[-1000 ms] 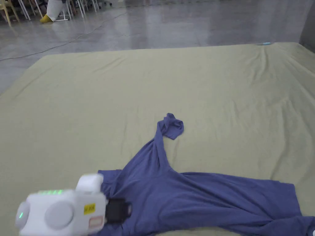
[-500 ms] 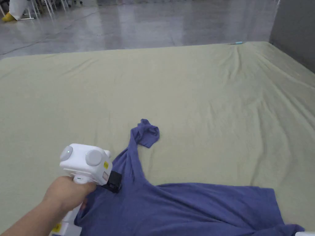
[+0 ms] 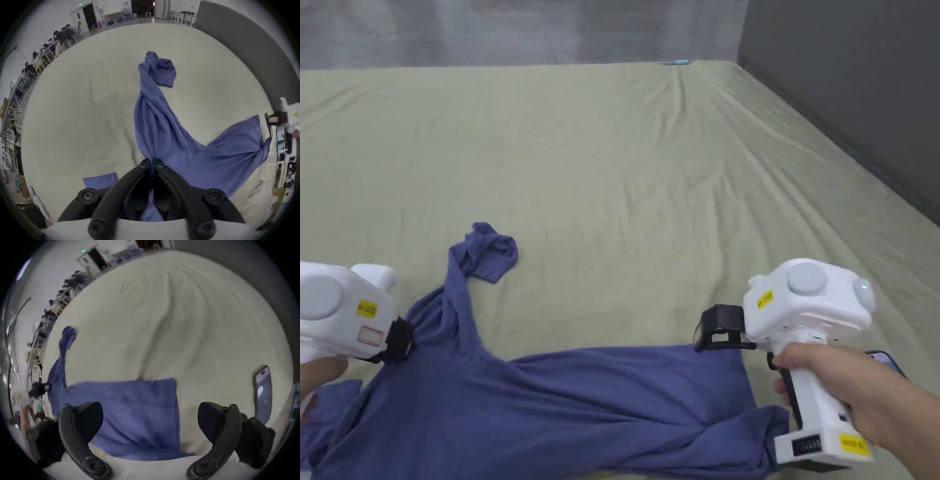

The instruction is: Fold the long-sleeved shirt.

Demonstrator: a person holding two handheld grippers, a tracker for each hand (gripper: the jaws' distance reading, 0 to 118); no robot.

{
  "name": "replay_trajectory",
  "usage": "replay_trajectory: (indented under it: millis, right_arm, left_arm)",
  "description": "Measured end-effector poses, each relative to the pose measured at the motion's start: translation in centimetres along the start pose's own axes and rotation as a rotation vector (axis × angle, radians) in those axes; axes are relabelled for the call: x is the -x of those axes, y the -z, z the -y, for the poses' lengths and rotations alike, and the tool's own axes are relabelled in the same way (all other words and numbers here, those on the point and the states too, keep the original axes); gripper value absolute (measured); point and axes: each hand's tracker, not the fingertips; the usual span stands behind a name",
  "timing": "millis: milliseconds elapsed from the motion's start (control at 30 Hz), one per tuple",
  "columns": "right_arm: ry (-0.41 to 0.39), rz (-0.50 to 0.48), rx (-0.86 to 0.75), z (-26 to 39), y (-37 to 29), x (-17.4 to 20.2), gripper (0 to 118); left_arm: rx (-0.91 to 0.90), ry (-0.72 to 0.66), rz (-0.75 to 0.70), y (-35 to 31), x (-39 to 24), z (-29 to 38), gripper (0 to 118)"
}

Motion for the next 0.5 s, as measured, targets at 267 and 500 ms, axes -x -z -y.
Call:
replay_trajectory:
  millis: [267, 500]
  right_arm:
    - [-0.250, 0.150, -0.050, 2.6, 1.1, 3.9, 47]
    - [-0.320, -0.014, -0.185, 3.4, -9.9, 4.9, 0]
  left_arm:
    - [-0.028, -0.021, 0.011, -2.1, 1.1, 0.8, 0]
    - [-0.157, -0.125, 0.162, -10.2, 0.6, 0.2, 0]
